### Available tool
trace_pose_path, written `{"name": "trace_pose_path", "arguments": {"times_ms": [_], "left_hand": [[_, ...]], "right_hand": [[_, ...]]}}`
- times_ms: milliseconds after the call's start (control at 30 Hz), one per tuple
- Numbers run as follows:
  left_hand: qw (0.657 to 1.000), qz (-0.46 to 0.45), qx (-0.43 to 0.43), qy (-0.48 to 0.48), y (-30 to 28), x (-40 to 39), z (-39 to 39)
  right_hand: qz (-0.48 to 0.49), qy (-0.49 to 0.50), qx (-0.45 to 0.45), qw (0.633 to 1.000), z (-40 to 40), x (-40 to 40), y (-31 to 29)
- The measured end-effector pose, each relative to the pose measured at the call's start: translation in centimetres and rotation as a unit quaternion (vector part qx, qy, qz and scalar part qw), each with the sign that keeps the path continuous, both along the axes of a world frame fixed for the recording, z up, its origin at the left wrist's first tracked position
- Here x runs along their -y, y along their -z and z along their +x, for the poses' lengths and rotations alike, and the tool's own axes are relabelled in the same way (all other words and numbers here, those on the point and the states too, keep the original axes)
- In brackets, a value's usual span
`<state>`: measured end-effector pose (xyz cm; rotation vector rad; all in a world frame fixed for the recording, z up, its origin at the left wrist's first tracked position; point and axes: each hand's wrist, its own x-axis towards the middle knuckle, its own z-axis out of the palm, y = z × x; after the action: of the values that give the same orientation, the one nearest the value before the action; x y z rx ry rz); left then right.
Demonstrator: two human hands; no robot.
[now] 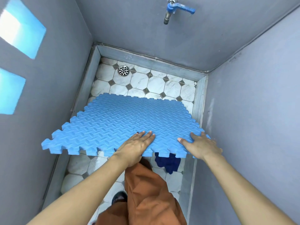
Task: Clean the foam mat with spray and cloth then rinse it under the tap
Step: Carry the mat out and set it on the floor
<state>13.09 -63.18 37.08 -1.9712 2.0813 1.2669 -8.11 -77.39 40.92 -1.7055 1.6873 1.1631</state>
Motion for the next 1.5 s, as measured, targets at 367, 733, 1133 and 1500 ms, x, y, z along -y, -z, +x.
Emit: {"name": "trace_pose_path", "arguments": {"times_ms": [367,733,1133,1500], "left_hand": [[0.995,-0.021,0.025,-0.091,-9.3,-11.8,-6.0],[0.964,0.014,0.023,-0.266,-23.3,-25.7,-10.2],[0.866,0.055,0.056,-0.493,-25.6,-36.4,-12.4],[0.733,0.082,0.078,-0.671,-24.9,-50.8,-21.6]], "right_hand": [[-0.083,-0.127,0.005,0.988,-2.8,-9.3,-9.7],[-0.059,-0.336,0.036,0.939,0.1,-17.9,-22.8],[-0.028,-0.566,0.090,0.819,10.3,-25.9,-23.7],[0.037,-0.714,0.135,0.686,11.9,-42.9,-20.9]]}}
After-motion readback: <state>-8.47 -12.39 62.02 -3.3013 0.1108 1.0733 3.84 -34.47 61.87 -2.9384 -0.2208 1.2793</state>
